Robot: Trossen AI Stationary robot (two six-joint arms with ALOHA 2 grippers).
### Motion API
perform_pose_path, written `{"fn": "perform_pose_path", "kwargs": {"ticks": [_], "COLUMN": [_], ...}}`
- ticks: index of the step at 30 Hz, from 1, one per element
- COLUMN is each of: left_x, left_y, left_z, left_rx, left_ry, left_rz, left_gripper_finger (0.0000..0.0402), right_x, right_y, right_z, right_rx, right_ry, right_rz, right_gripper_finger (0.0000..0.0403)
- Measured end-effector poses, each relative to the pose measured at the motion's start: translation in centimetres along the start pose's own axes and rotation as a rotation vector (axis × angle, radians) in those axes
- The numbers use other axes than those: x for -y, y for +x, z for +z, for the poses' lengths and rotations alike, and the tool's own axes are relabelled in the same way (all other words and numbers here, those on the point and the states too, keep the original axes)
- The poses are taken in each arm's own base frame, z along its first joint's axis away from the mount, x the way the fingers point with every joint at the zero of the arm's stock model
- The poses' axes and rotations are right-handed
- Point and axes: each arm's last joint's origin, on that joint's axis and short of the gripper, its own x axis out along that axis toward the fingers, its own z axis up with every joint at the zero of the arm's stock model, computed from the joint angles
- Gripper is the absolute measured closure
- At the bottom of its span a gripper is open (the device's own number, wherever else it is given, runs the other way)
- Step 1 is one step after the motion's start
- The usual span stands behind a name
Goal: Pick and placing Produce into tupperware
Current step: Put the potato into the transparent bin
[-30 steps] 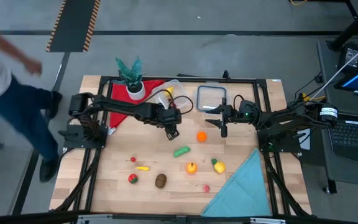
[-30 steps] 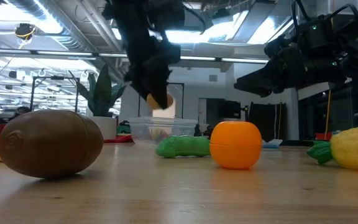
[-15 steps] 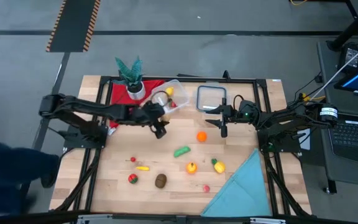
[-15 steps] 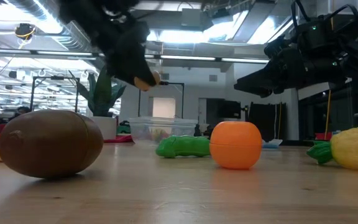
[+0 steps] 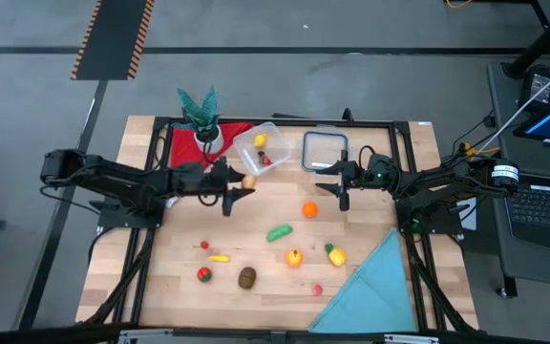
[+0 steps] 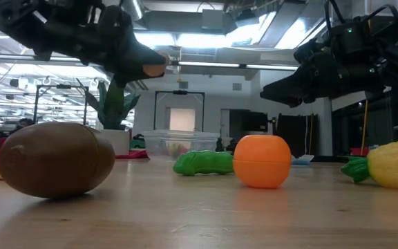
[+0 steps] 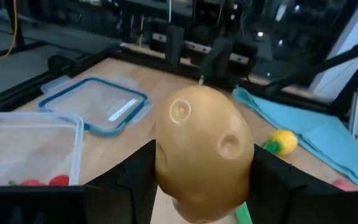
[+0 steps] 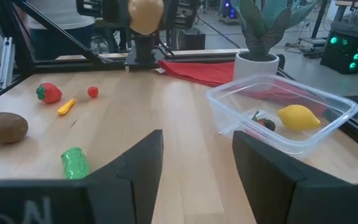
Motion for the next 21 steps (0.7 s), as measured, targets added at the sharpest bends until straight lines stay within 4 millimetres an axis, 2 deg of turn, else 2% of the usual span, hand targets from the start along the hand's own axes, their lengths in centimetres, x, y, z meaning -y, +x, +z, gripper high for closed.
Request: {"fn": "perform_pose_path", "kwargs": {"ticks": [3,8,11,21], "left_x": [-0.4,-0.3,-0.7,-2.0], "left_y": [-0.1,-0.2,-0.2,0.1], "left_z": [-0.1,1.1,1.3,1.2], "left_rx": [0.016,0.107,0.117,0.103], "left_ry": [0.006,0.102,0.124,0.115], "left_rz": [-0.005,-0.183,-0.219,-0.155], "left_gripper_finger": [0.0216,0.0220,0.0220,0.0220], "right_x": [0.0,0.0,0.0,0.0], "right_y": [0.0,0.0,0.0,0.0], "right_z": [0.0,0.0,0.0,0.0], "right_rx": [0.000,0.000,0.000,0.000], "right_ry": [0.000,0.000,0.000,0.023], "right_rz": [0.000,0.000,0.000,0.000], "right_gripper_finger": [0.0207,0.0207,0.0207,0.0207]}}
